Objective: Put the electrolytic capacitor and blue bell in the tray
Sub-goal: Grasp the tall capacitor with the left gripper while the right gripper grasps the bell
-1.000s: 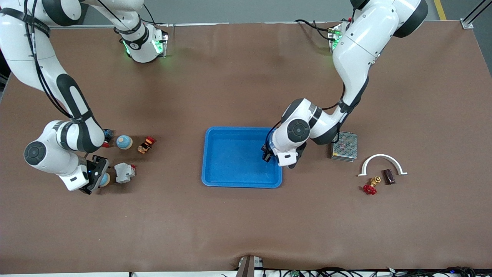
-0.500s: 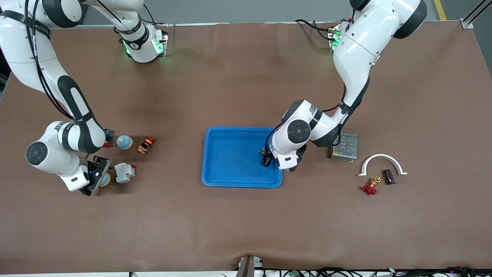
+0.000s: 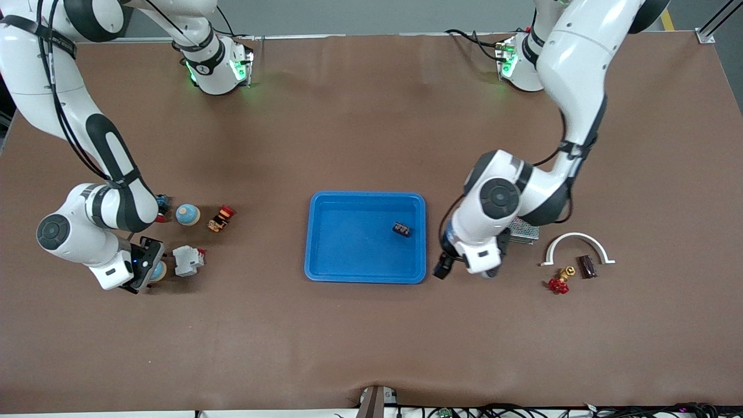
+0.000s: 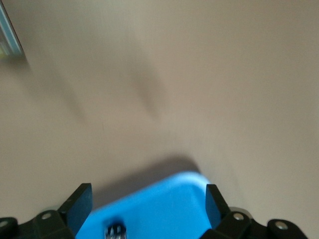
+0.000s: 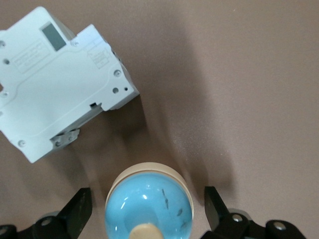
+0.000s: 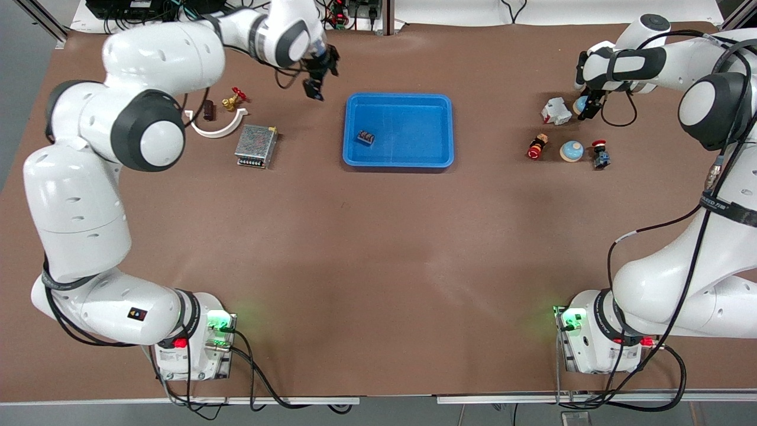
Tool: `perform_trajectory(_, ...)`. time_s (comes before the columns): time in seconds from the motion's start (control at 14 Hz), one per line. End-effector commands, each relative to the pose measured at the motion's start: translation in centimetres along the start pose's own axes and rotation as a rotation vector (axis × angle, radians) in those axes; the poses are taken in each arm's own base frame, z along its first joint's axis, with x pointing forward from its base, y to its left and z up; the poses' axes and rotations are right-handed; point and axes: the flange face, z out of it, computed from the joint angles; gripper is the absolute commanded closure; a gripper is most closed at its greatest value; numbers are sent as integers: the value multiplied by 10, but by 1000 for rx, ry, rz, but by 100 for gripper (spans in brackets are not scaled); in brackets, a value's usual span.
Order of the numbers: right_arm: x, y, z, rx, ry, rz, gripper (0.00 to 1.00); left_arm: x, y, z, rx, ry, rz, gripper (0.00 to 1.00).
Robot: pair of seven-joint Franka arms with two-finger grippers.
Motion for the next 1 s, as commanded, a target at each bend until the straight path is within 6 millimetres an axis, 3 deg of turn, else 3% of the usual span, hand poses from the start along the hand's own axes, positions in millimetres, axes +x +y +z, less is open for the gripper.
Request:
perform_trajectory(0.0, -2, 8, -12, 20, 15, 1, 0, 55, -13, -23, 50, 39, 37, 0)
perform_trajectory(0.21, -12, 8, -5, 20, 16, 12, 0, 132, -32, -36, 100, 38, 96, 0)
perform_trajectory(0.5, -13, 6, -2, 25, 16, 15, 0, 245, -69, -30, 147, 63, 188, 0)
perform_trajectory(0.71, -12, 5, 2, 31, 22, 20, 0, 278, -85, -6, 180, 67, 236, 0)
perform_trajectory(0.93, -10, 4, 2, 34, 30, 27, 0, 336, -112, 7, 192, 115, 263, 0)
